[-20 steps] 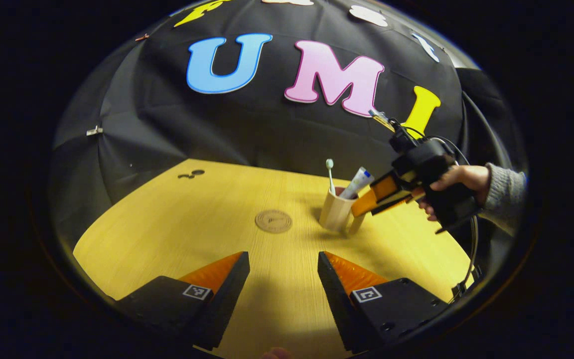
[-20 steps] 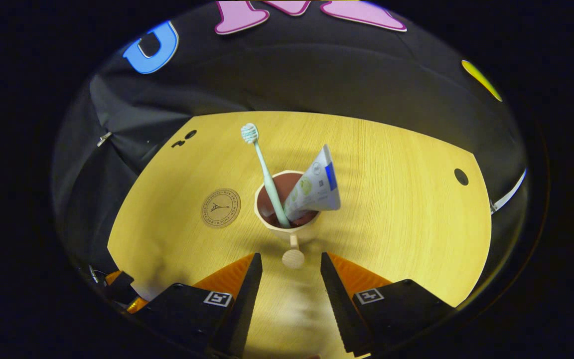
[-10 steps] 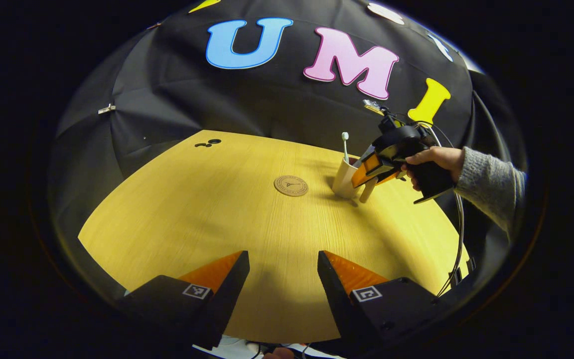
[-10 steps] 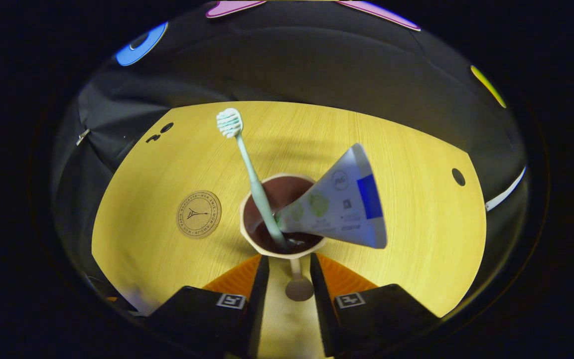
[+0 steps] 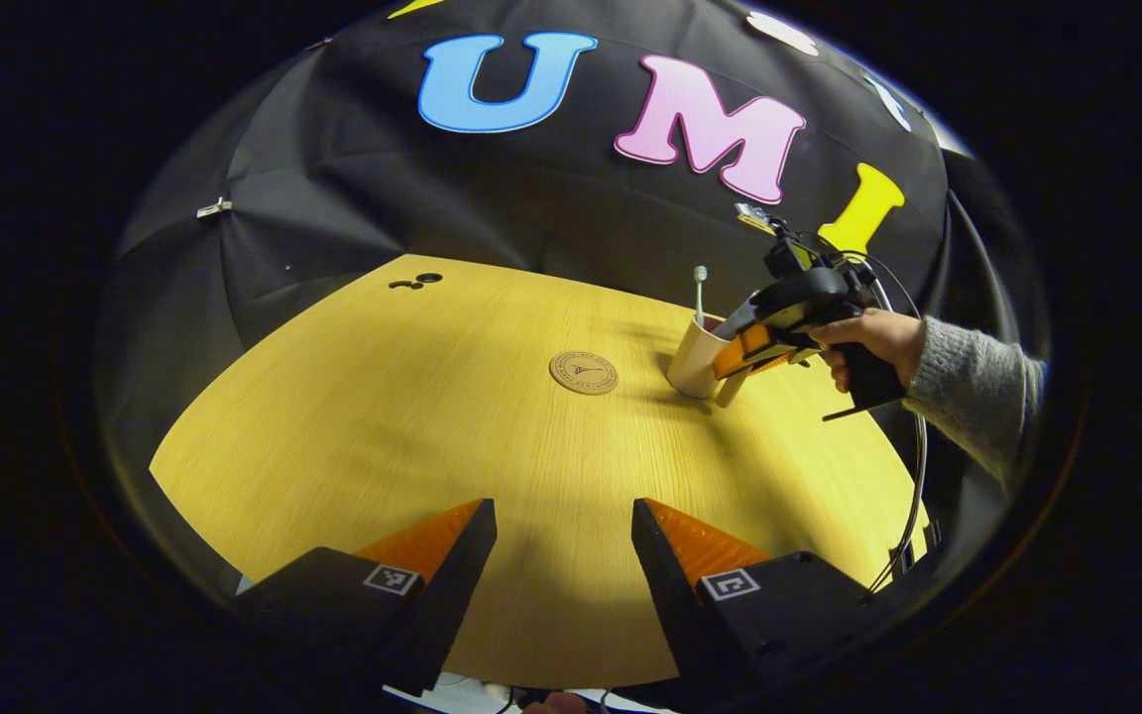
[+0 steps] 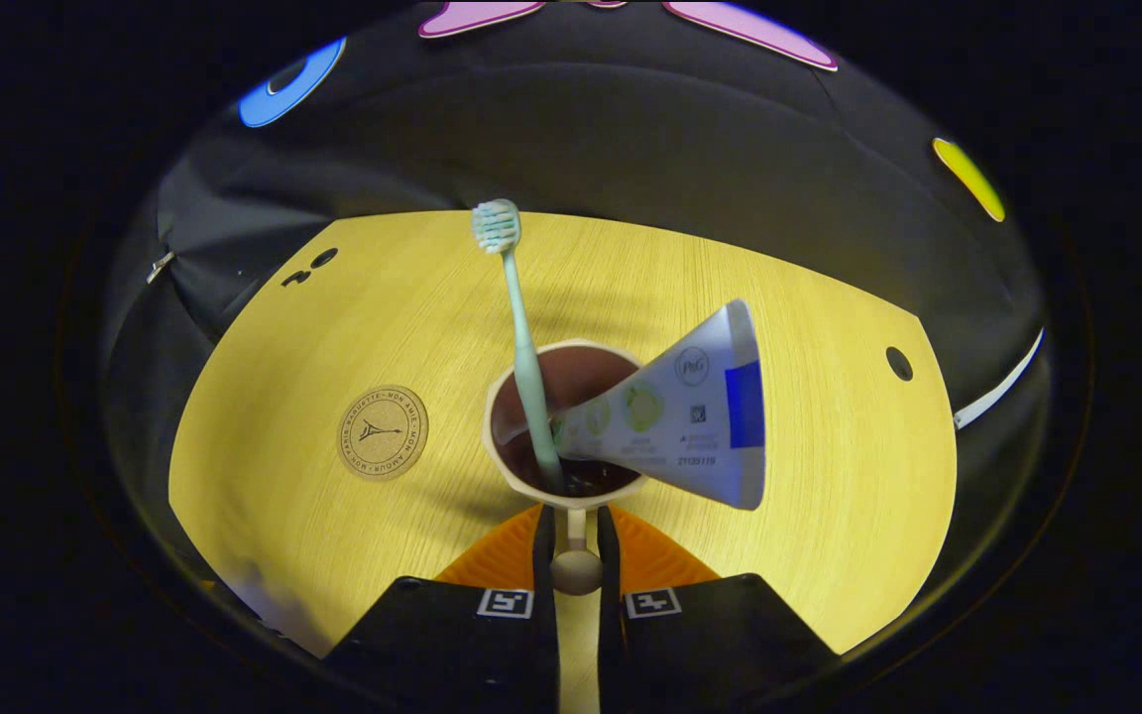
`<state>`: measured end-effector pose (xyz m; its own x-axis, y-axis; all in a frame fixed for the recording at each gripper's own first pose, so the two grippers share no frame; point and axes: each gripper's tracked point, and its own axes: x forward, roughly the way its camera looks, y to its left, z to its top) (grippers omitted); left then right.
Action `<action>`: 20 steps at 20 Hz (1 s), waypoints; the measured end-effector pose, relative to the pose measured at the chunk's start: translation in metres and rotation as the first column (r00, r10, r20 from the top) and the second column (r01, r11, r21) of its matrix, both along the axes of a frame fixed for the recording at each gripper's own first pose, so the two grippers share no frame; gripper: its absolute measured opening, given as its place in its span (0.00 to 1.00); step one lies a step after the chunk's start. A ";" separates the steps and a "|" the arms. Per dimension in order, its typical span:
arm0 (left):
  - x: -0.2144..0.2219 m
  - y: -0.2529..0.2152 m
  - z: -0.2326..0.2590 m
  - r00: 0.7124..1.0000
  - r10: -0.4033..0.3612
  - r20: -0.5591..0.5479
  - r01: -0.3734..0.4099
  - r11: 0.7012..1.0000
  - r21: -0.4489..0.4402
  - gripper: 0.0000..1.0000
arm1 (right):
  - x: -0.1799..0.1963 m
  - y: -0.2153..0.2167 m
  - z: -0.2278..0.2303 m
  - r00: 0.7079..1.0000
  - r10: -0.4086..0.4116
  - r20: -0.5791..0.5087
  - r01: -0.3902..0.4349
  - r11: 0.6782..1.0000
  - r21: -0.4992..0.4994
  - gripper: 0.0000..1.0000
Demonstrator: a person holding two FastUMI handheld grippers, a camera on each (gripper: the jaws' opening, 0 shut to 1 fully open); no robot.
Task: Put the toothbrush and toothpaste on the desktop into the cup, then pick up the cup and place it on the coaster on the desktop.
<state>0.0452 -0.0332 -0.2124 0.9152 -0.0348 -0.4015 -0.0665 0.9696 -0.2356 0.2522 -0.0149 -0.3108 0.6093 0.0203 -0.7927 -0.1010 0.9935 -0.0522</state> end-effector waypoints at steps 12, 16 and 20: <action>0.004 0.021 0.004 1.000 0.026 0.014 -0.026 1.000 -0.006 0.88 | 0.011 0.096 0.029 0.985 0.175 0.008 -0.175 0.983 0.055 0.18; 0.001 0.031 0.002 0.999 0.046 0.011 -0.045 0.999 -0.021 0.88 | 0.009 0.139 0.015 0.965 0.263 -0.020 -0.262 0.964 0.030 0.18; -0.001 0.042 0.001 0.997 0.079 0.013 -0.078 0.996 -0.038 0.88 | 0.005 0.152 0.008 0.949 0.312 -0.048 -0.312 0.950 -0.007 0.18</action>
<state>0.0439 0.0091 -0.2116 0.9213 0.0226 -0.3881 -0.1384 0.9519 -0.2733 0.2574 0.1375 -0.3030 0.5374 0.1920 -0.8212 -0.4085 0.9111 -0.0543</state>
